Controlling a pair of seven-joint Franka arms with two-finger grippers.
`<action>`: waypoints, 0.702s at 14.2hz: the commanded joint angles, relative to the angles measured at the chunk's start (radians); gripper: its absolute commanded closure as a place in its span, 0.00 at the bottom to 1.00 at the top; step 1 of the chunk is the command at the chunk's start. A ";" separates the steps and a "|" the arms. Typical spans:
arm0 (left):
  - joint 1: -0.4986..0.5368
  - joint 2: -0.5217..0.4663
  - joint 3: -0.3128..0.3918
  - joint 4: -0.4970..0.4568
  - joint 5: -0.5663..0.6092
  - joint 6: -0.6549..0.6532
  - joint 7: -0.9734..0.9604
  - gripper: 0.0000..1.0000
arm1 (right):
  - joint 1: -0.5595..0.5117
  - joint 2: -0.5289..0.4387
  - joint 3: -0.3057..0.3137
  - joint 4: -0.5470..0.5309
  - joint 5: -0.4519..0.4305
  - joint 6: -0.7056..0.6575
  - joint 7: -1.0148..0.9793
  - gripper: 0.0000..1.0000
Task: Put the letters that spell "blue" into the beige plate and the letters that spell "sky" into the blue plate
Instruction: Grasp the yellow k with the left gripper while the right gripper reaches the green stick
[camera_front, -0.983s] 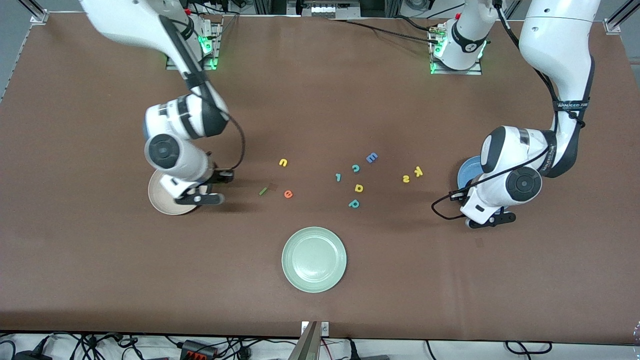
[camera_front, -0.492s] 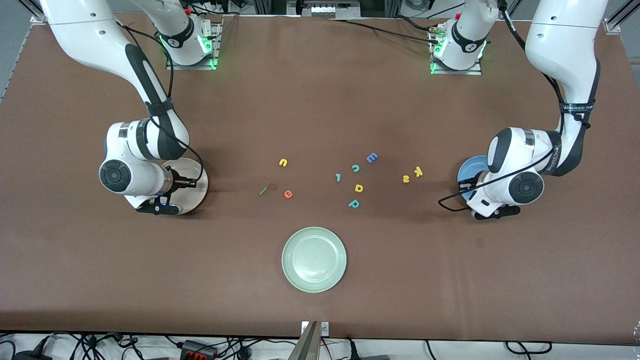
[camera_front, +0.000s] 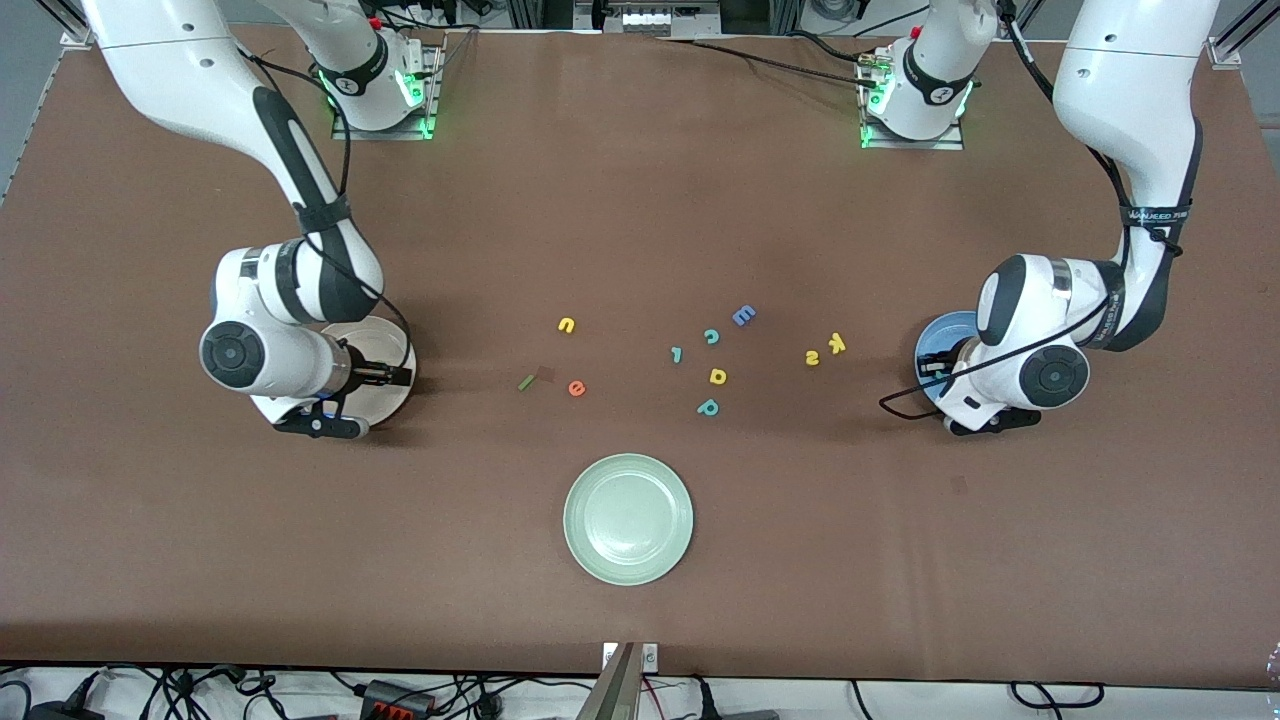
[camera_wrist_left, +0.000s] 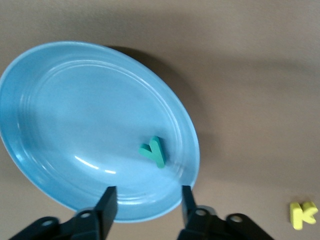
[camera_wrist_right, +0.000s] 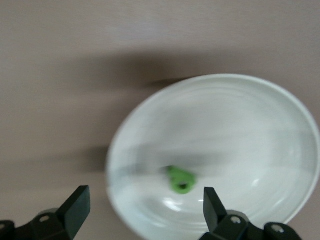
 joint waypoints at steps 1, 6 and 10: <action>-0.003 -0.056 -0.069 0.004 0.012 -0.041 -0.004 0.00 | 0.056 -0.001 0.001 0.004 0.007 -0.002 0.148 0.00; -0.004 -0.084 -0.233 -0.014 0.010 0.012 -0.234 0.07 | 0.154 0.032 0.002 0.060 -0.009 0.010 0.045 0.00; 0.003 -0.143 -0.234 -0.186 0.016 0.197 -0.234 0.15 | 0.202 0.042 0.023 0.098 -0.006 0.012 -0.321 0.00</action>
